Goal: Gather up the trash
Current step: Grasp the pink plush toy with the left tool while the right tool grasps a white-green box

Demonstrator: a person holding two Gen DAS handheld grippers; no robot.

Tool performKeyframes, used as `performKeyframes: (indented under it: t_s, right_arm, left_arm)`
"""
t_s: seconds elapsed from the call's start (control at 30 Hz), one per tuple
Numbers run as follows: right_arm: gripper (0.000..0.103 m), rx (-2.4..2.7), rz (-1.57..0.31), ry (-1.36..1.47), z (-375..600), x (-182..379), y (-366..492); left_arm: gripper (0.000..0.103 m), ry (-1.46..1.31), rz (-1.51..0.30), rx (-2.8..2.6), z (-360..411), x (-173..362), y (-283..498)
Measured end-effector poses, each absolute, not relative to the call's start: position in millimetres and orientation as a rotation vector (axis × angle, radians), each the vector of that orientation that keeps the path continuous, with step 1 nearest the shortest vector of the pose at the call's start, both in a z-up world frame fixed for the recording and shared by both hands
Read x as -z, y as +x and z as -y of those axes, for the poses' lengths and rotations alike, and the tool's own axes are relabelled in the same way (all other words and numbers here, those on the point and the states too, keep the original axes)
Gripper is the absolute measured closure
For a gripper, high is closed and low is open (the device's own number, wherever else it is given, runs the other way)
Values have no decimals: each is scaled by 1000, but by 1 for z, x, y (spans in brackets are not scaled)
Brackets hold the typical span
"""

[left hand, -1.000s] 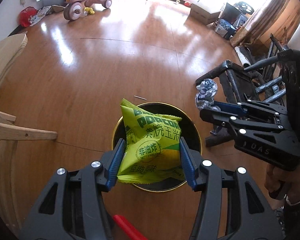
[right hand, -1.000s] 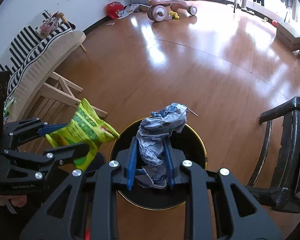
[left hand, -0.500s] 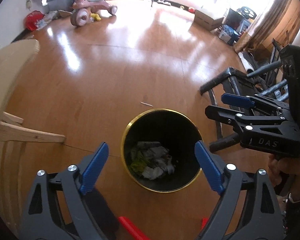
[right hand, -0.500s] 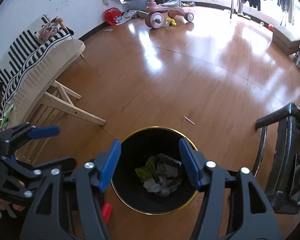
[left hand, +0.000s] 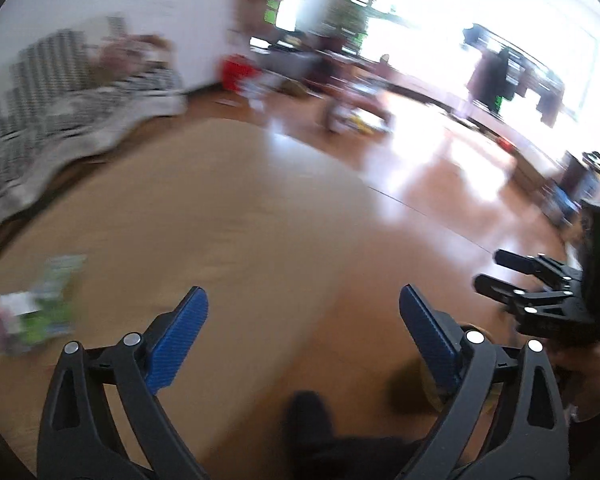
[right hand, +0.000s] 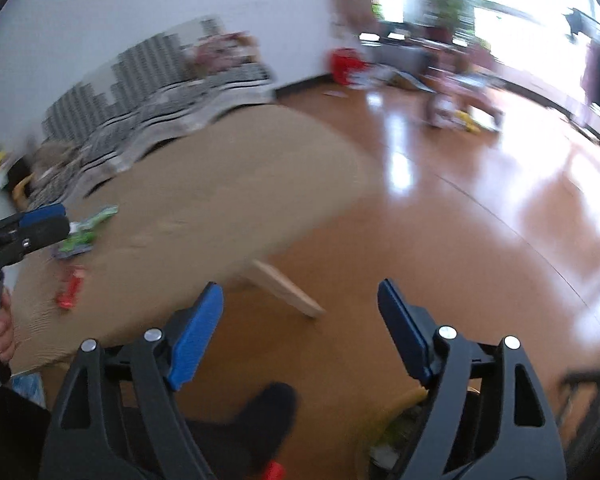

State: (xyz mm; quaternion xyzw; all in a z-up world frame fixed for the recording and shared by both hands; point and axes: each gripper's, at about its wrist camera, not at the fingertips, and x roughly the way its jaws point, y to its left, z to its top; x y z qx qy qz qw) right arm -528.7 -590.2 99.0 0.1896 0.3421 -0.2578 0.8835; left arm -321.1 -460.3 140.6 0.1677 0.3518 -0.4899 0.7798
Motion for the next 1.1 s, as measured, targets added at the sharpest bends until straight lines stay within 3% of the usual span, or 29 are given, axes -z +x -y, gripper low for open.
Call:
performKeyframes:
  t_s: [0.3,0.47,0.97,1.07,1.1]
  right_arm:
    - [25,178,-765,261,462,-113,-301]
    - [25,45,-797,250,401,-99,-210]
    - [28,-95,-970,384,373,-28,-47]
    - [34,-109,-1000,414,372,-16,-32]
    - [40,-112,-1006,419,372,-14,-29]
  left_arm:
    - [9,237,-825,629,257,-108,-148]
    - [9,113,-860,504,187,-86,-87]
    - [9,-83,-1001,478,195,-21,10]
    - [9,-68,-1023,468,200,-8,19]
    - [9,-63,-1032,467,202,-4,22]
